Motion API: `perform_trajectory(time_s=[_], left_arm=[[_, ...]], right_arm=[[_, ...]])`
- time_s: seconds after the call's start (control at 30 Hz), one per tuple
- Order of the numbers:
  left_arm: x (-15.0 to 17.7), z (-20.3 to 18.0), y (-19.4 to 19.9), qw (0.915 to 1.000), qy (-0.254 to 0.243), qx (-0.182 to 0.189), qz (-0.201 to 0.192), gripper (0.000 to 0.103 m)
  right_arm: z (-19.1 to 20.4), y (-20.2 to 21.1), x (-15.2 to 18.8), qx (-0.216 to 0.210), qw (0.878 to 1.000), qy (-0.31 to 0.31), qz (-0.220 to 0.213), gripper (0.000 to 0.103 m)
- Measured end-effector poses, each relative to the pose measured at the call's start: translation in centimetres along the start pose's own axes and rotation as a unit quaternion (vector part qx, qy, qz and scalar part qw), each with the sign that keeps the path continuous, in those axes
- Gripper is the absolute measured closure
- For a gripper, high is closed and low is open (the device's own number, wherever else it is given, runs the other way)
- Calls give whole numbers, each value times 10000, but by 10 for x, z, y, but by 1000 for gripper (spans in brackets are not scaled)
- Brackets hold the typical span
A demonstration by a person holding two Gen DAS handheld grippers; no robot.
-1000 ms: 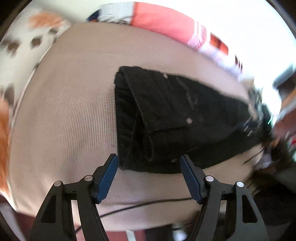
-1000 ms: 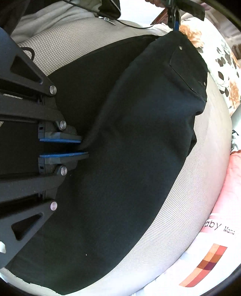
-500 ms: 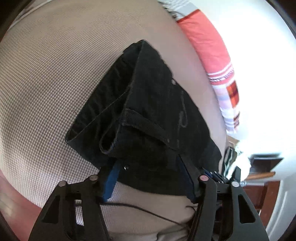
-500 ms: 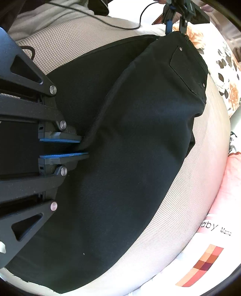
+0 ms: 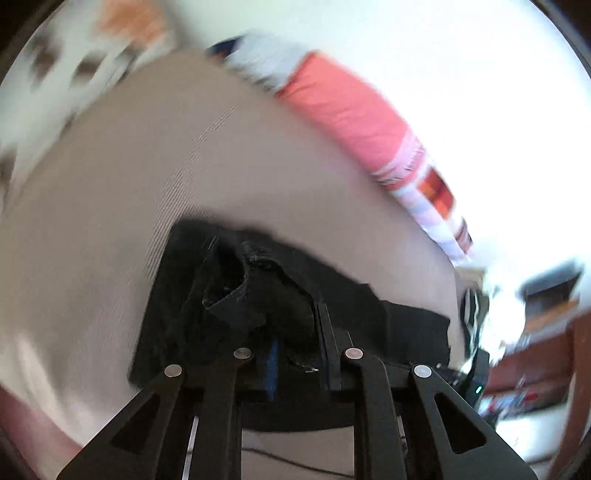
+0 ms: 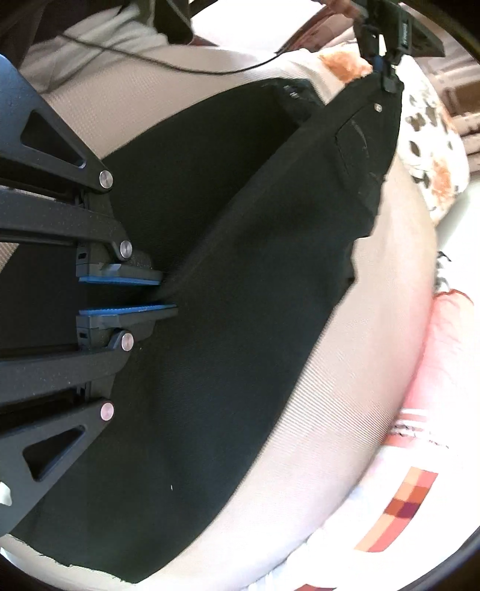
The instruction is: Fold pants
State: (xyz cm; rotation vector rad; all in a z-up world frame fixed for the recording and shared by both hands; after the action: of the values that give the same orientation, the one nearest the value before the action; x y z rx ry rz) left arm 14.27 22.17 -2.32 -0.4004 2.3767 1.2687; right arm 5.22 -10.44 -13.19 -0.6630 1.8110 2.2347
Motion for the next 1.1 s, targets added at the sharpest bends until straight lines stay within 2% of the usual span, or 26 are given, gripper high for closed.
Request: perform_trajectory(time_s=[0.07,0.17,0.27,0.4,0.5,0.67,0.83,0.93,0.97,1.03,1.07,1.1], left_arm=[[-10,-11,5,9974,-716,-64,49,85],[-2,-4,-3,9923,-1162,-224,352,84],[28,26,-22,9889,-1075,-298,986,84],[63,62,-40,9866,-716,-296,1434,84],[81,77,-44,9869,-418,-257,1538,83],[84,71,-44,9858,-554,-351,1544,81],[85,55,-53,9810,-1000,-714,1499,80],[87,49,-51,9801,-1017,-915,1441,77],[88,47,-48,9795,-1056,-993,1401,74],[89,43,-41,9751,-1182,-1289,1363,53],[90,41,-36,9692,-1337,-1585,1331,36],[91,39,-32,9658,-1448,-1714,1301,30]], right_arm=[[1,15,2,-32,9999,-28,-143,94],[5,22,10,-158,9998,23,-116,94],[13,10,24,-227,9995,165,137,94],[23,-14,41,-300,9976,304,539,94],[24,-21,44,-308,9968,339,651,94],[21,-10,43,-446,9962,317,674,94],[21,-21,45,-388,9963,234,724,94],[17,-22,44,-417,9963,106,744,94],[18,-22,44,-393,9965,138,729,93],[18,-19,43,-356,9968,136,702,93],[17,-19,43,-353,9969,115,697,92],[17,-18,43,-357,9970,90,687,92]])
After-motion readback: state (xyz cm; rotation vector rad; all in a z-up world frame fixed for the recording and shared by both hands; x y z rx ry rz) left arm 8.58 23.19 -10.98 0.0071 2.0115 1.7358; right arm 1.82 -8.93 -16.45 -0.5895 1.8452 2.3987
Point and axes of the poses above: each gripper's, at about its wrist camera, not at the fingertips, and y roughly against the way its jaws point, z to its left, x to its underside, the point moved 2 cm from there along -y, roughly the way its jaws point, and after that the axes turned 14 degrees about -y, right-handed, at the moved point
